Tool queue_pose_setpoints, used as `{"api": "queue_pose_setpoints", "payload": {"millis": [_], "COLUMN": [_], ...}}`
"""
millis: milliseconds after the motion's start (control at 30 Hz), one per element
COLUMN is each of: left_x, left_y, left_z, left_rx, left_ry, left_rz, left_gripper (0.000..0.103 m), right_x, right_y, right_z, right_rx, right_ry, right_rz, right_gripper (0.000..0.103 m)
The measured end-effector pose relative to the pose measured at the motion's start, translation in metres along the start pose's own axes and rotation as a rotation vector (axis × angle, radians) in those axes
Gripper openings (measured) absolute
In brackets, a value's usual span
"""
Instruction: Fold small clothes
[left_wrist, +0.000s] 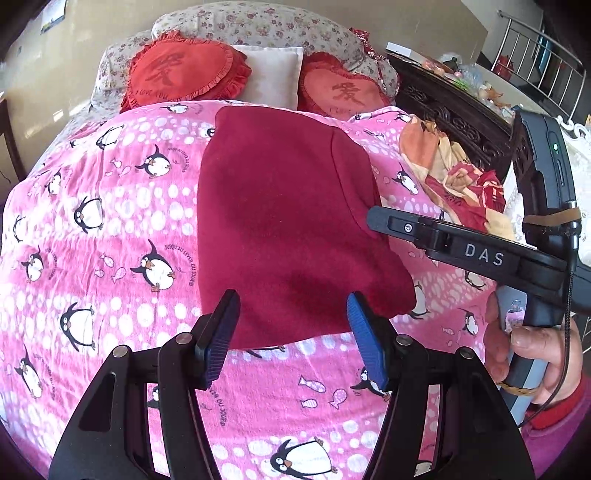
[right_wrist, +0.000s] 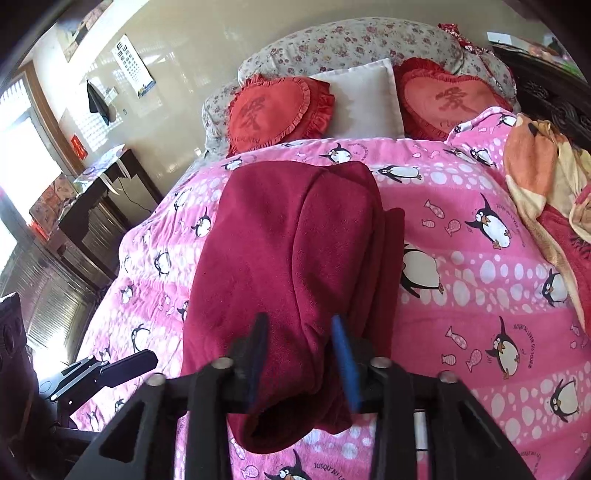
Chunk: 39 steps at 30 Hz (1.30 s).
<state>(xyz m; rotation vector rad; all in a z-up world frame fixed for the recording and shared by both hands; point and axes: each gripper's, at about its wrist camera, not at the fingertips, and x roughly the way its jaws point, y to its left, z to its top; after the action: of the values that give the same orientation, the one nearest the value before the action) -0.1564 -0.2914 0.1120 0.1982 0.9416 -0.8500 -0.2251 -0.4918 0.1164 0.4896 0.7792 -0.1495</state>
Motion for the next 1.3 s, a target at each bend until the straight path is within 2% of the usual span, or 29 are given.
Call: {"api": "queue_pose_setpoints", "payload": {"millis": [100,167,200,433,533,600,700,867,967,1067,1133,1200,1233,1267,1300], "left_x": [-0.005,-0.008,-0.009,0.002,0.015,0.023,0.038,0.071,0.084,0.101,0.109,0.117,0.118,0.117,0.114], "left_y": [0.009,0.017,0.021,0.045,0.063,0.072,0.082,0.097,0.090,0.083,0.086,0.089,0.089,0.088,0.084], "left_z": [0.002,0.004,0.005,0.012,0.019,0.024,0.033,0.044,0.054,0.061,0.062,0.062,0.061,0.061,0.060], "left_rx": [-0.034,-0.064,-0.079,-0.118,-0.165,-0.183,-0.167,-0.218,-0.186,-0.152,-0.183,-0.239,-0.247,-0.242,-0.224], "left_ry": [0.005,0.006,0.003,0.007,-0.004,-0.011,-0.016,0.044,0.051,0.084,0.094,0.098,0.097,0.089,0.080], "left_rz": [-0.020,-0.038,-0.047,-0.040,-0.051,-0.069,-0.056,-0.144,-0.188,-0.208,-0.234,-0.284,-0.287,-0.275,-0.265], "left_gripper": [0.062,0.077,0.078,0.078,0.078,0.078,0.078,0.078,0.078,0.080,0.085,0.085,0.084,0.081,0.078], "right_x": [0.000,0.002,0.003,0.013,0.021,0.026,0.032,0.038,0.044,0.059,0.067,0.070,0.070,0.071,0.070], "right_y": [-0.004,-0.006,-0.007,-0.017,-0.022,-0.026,-0.032,-0.044,-0.047,-0.052,-0.056,-0.056,-0.054,-0.052,-0.049], "right_z": [-0.002,-0.004,-0.004,-0.002,-0.004,-0.004,-0.002,0.005,0.011,0.017,0.018,0.017,0.015,0.015,0.014], "right_rx": [0.038,0.067,0.073,0.106,0.117,0.122,0.125,0.141,0.140,0.143,0.165,0.166,0.156,0.147,0.141], "right_ry": [-0.004,-0.002,0.000,0.017,0.034,0.047,0.043,0.030,0.020,0.050,0.058,0.043,0.034,0.033,0.037], "right_rz": [0.009,0.021,0.023,-0.003,-0.009,-0.002,0.024,0.040,0.057,0.067,0.104,0.135,0.136,0.144,0.154], "right_gripper": [0.049,0.049,0.049,0.050,0.052,0.055,0.061,0.067,0.073,0.077,0.077,0.080,0.079,0.065,0.057]}}
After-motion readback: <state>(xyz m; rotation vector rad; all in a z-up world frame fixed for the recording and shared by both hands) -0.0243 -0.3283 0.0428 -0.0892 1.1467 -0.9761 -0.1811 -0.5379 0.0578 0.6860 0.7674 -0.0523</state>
